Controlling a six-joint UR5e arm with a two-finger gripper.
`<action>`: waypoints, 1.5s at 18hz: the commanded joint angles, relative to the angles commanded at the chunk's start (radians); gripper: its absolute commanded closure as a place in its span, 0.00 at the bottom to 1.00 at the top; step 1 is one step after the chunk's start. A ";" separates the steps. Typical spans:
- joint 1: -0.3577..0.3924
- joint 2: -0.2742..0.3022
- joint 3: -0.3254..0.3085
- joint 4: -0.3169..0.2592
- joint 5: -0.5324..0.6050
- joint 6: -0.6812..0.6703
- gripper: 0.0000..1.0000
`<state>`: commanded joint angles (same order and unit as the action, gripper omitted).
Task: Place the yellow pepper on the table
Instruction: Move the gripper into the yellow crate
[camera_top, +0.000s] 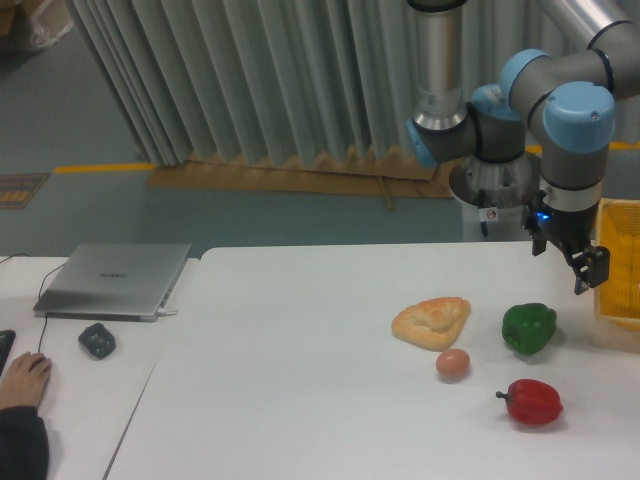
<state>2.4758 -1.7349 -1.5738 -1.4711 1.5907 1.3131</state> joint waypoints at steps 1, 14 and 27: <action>0.002 0.000 0.000 0.000 0.002 0.002 0.00; 0.135 0.011 -0.054 0.000 0.037 0.125 0.00; 0.304 0.025 -0.140 -0.005 0.166 0.385 0.00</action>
<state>2.7794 -1.7104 -1.7135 -1.4757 1.7565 1.6977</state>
